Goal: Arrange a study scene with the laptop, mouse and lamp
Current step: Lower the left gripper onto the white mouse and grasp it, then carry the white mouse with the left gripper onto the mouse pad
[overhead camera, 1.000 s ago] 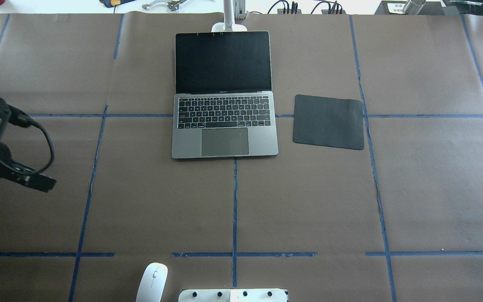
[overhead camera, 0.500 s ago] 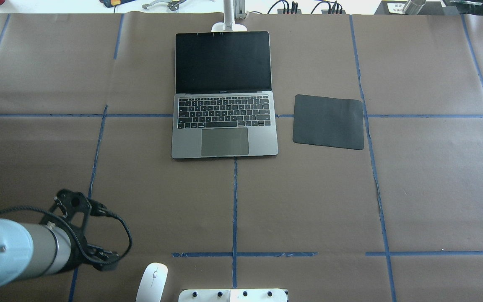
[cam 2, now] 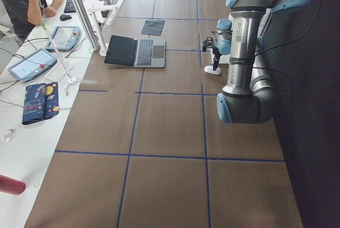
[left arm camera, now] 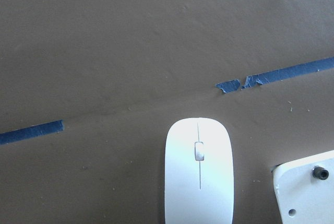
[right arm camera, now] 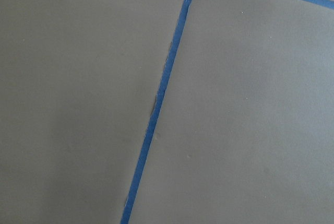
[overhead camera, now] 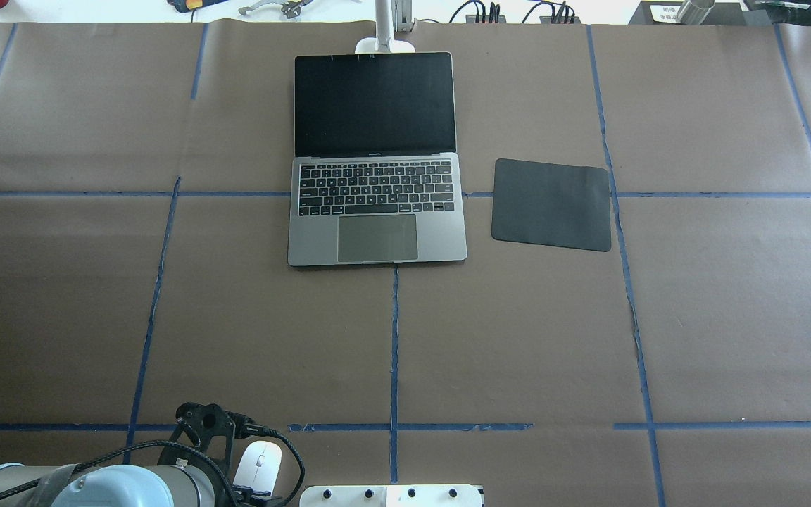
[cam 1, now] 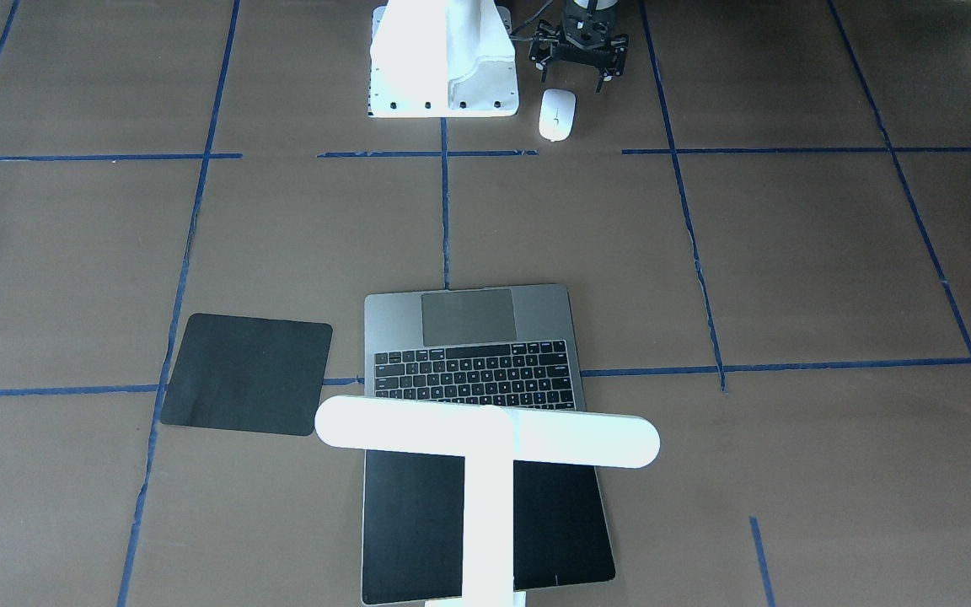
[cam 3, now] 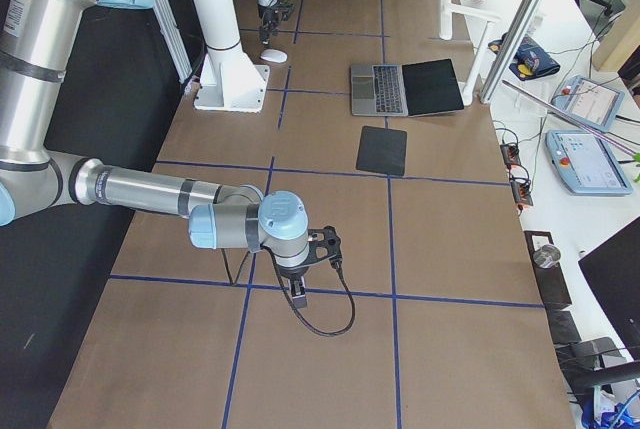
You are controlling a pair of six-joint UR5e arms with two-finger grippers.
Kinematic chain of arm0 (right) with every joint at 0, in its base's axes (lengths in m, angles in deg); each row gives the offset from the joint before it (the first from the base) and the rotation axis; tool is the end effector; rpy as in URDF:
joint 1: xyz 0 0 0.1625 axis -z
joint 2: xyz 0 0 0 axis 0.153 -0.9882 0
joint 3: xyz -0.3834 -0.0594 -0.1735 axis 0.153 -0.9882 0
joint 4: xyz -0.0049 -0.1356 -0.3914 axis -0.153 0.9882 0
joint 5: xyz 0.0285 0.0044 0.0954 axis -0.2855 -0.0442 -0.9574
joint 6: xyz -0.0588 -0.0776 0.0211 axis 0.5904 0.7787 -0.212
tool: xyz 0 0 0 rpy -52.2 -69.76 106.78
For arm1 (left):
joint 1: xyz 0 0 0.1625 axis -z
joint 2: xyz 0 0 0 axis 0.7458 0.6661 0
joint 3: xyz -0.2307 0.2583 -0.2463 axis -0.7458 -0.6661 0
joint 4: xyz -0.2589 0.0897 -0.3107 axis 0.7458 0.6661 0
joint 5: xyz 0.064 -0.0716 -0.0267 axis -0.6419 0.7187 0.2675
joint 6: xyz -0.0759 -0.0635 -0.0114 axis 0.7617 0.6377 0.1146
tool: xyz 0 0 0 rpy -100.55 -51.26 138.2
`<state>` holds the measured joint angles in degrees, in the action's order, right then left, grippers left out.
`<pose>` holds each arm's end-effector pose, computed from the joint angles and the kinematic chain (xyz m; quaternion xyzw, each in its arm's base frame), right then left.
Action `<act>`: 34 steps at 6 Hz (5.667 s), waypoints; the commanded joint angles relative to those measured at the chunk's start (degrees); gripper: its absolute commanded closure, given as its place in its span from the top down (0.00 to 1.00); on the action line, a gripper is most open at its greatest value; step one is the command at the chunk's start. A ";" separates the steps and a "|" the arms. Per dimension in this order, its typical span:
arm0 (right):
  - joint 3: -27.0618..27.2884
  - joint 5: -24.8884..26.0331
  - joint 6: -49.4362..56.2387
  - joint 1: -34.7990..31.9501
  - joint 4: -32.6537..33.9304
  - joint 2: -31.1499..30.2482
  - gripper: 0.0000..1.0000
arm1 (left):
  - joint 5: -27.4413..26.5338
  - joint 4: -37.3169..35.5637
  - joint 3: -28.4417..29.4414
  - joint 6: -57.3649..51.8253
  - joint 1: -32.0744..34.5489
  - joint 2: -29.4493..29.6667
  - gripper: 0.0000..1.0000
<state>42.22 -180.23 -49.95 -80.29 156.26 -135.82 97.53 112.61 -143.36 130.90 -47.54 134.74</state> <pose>0.0600 -0.3364 0.6743 0.0631 -0.3620 -0.1170 0.9227 0.4819 -0.1379 0.2980 0.0412 0.3904 0.1009 0.9142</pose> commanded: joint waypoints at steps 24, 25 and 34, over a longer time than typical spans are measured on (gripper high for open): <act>-1.74 -0.23 -0.09 -0.03 -0.39 0.02 1.00 | 10.90 4.62 73.32 -3.73 25.59 67.22 0.24; -1.83 -0.14 -0.09 -0.03 -0.39 0.02 1.00 | 10.64 10.51 81.67 -2.32 25.77 71.41 0.24; -2.01 -0.40 0.08 -0.03 -0.48 0.11 1.00 | 9.89 28.41 98.81 5.10 26.73 80.42 1.00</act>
<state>40.17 -180.63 -49.81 -80.32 155.74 -135.79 103.72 141.26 -44.15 138.42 -21.09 215.37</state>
